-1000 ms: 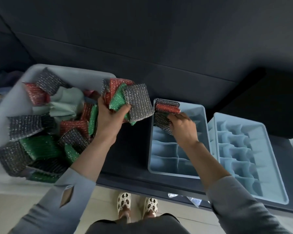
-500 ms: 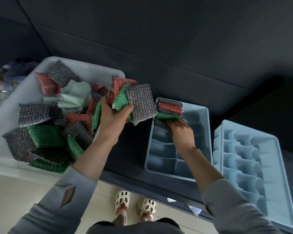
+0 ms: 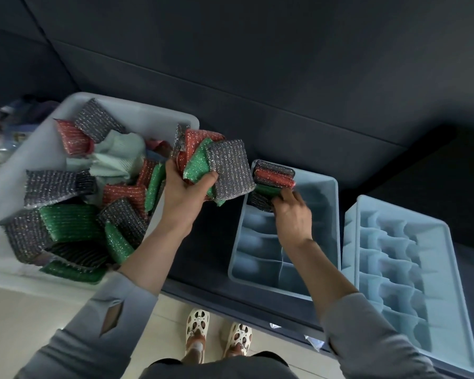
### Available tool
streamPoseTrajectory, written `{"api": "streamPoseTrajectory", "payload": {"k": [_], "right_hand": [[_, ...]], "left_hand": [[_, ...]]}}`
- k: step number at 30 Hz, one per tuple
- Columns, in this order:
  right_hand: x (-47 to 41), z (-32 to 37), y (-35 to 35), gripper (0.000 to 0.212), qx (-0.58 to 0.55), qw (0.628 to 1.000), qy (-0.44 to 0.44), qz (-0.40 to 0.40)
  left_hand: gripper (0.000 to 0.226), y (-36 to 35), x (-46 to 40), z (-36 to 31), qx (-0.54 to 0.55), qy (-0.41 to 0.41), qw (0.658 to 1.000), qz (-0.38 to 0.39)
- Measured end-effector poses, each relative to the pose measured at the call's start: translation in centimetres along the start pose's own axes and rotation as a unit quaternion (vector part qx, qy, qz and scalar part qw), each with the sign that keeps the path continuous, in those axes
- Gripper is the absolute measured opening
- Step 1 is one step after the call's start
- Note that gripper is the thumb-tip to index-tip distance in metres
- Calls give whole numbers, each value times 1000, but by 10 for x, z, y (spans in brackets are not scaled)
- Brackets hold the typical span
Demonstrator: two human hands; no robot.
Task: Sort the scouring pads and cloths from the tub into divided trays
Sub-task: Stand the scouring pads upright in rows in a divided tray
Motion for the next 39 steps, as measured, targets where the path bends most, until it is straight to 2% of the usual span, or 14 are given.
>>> {"api": "streamPoseTrajectory", "payload": {"k": [2, 4, 6, 7, 11, 13, 15, 16, 18, 20, 22, 25, 33, 39], "right_hand": [[-3, -3, 4, 24, -38, 999, -18, -5], [-5, -8, 23, 8, -160, 983, -66, -59], [-6, -9, 50, 14, -348, 923, -139, -89], [-8, -6, 58, 17, -422, 889, -163, -64], [-13, 13, 63, 13, -553, 814, -159, 77], [-11, 2, 65, 13, -615, 762, -196, 52], [-4, -23, 66, 9, -629, 736, -248, -4], [1, -36, 66, 13, -617, 739, -269, -27], [11, -54, 59, 17, -566, 780, -264, -39], [19, -53, 49, 6, -505, 836, -214, 5], [27, -43, 37, 12, -412, 897, -155, 49], [27, -23, 32, 23, -235, 970, -64, 9], [16, 3, 13, 29, -35, 999, 27, 2], [21, 12, 6, 51, -50, 998, 26, -40]], "left_hand": [[46, -4, 1, 2, 5, 4, 1000, 13], [44, -8, 3, 4, 7, 7, 1000, 26], [44, -14, 6, 6, 10, 8, 999, 45], [44, -18, 8, 6, 10, 8, 998, 56], [46, -36, 17, 4, 12, 6, 996, 93], [46, -37, 17, 4, 31, 16, 994, 101], [48, -31, 14, 4, 44, 28, 995, 86], [53, -26, 10, 4, 46, 34, 996, 73], [66, -16, 4, 4, 49, 40, 997, 44], [79, -7, 0, 5, 55, 41, 997, 25], [81, 1, -1, 4, 64, 38, 997, 16], [73, 6, 0, 3, 62, 27, 998, 11], [68, 10, 4, 8, 47, 33, 998, 15], [65, 10, 10, 13, 36, 47, 998, 31]]}}
Point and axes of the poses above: each hand's wrist, its own x-axis away from the middle knuckle, its own y-axis out of the back of the hand, z = x × y, the point moved 6 cm from there along -x, towards the middle knuckle, and after that the axes turned 1 degree about y, right-handed, at the moved point
